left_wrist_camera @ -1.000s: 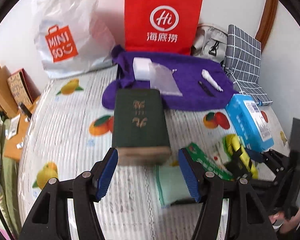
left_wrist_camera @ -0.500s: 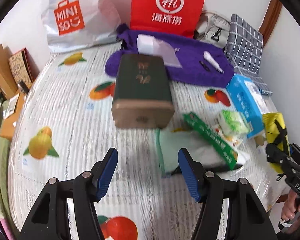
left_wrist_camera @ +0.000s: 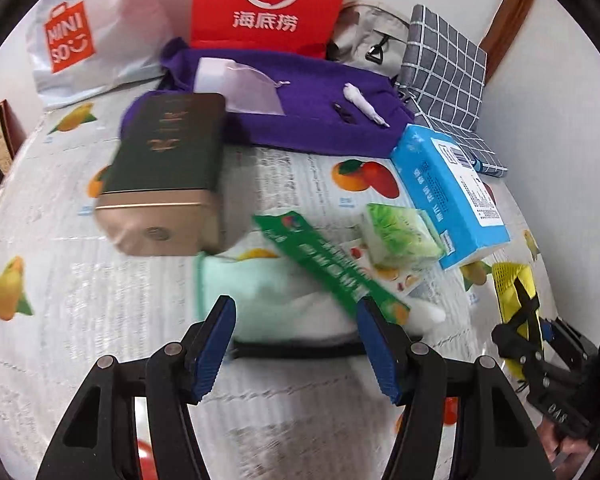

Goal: Organize soft objects
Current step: 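Grasp the green snack packet with the left gripper while the right gripper grasps the yellow pouch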

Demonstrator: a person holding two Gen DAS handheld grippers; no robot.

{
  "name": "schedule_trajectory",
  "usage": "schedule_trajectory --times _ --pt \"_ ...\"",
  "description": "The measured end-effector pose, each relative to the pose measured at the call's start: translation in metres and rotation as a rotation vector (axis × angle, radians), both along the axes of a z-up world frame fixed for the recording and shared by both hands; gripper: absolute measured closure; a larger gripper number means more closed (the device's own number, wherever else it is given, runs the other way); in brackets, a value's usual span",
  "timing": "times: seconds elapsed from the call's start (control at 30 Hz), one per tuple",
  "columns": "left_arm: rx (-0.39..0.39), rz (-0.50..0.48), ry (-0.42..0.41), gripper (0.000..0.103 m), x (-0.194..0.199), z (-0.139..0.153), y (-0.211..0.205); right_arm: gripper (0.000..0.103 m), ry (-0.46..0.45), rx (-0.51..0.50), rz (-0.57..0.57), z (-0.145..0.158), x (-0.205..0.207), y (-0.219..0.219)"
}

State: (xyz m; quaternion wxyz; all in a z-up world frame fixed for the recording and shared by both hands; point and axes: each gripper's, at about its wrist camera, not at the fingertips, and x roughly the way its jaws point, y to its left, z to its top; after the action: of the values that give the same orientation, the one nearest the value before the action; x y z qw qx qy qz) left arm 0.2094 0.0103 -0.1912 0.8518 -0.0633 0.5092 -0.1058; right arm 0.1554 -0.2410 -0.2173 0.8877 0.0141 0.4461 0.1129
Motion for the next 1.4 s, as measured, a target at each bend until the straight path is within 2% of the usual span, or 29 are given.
schedule_trajectory --times 0.13,0.23,0.27,0.33,0.43,0.47,0.5,0.53,0.6,0.67,0.77,1.03,1.17,1.23,1.37,1.4 --pt "-0.013 0.019 0.033 0.042 0.012 -0.008 -0.012 0.055 -0.009 -0.061 -0.017 -0.005 0.002 -0.005" --pt "-0.023 0.030 0.062 0.042 0.022 -0.014 -0.023 0.055 -0.002 -0.072 -0.019 -0.011 0.006 -0.009" --pt "-0.015 0.036 0.075 0.042 0.027 -0.017 -0.027 0.055 0.004 -0.065 -0.017 -0.014 0.008 -0.010" --pt "0.004 0.045 0.107 0.034 0.036 -0.024 -0.035 0.055 0.010 -0.056 -0.014 -0.018 0.010 -0.011" --pt "0.050 0.062 0.106 0.036 0.044 -0.030 -0.045 0.055 0.020 -0.050 -0.009 -0.023 0.013 -0.012" --pt "0.060 0.064 0.086 0.042 0.043 -0.028 -0.047 0.055 0.022 -0.049 -0.010 -0.025 0.013 -0.013" --pt "0.051 0.062 0.059 0.068 0.041 -0.025 -0.047 0.055 0.022 -0.047 -0.009 -0.025 0.013 -0.013" --pt "0.037 0.059 0.051 0.079 0.041 -0.024 -0.046 0.054 0.020 -0.042 -0.008 -0.026 0.013 -0.014" --pt "0.014 0.043 0.040 0.085 0.038 -0.020 -0.046 0.054 0.019 -0.037 -0.010 -0.026 0.013 -0.015" --pt "0.025 0.033 0.021 0.087 0.034 -0.016 -0.044 0.054 0.018 -0.038 -0.014 -0.027 0.013 -0.014" --pt "-0.005 0.038 0.000 0.092 0.022 -0.004 -0.034 0.054 0.015 -0.049 -0.018 -0.030 0.011 -0.013" --pt "-0.032 0.102 -0.036 0.093 -0.012 0.023 0.020 0.054 0.008 -0.065 -0.026 -0.029 0.006 -0.013" --pt "0.007 0.156 -0.021 0.093 -0.028 0.015 0.048 0.054 0.009 -0.078 -0.022 -0.029 0.002 -0.011" --pt "0.002 0.179 0.000 0.093 -0.034 0.008 0.062 0.054 0.009 -0.084 -0.020 -0.028 -0.001 -0.009" --pt "-0.013 0.150 0.010 0.093 -0.035 0.005 0.064 0.052 0.007 -0.081 -0.021 -0.026 -0.004 -0.011" --pt "-0.025 0.142 0.005 0.088 -0.035 0.006 0.060 0.050 0.003 -0.079 -0.021 -0.024 -0.005 -0.011"
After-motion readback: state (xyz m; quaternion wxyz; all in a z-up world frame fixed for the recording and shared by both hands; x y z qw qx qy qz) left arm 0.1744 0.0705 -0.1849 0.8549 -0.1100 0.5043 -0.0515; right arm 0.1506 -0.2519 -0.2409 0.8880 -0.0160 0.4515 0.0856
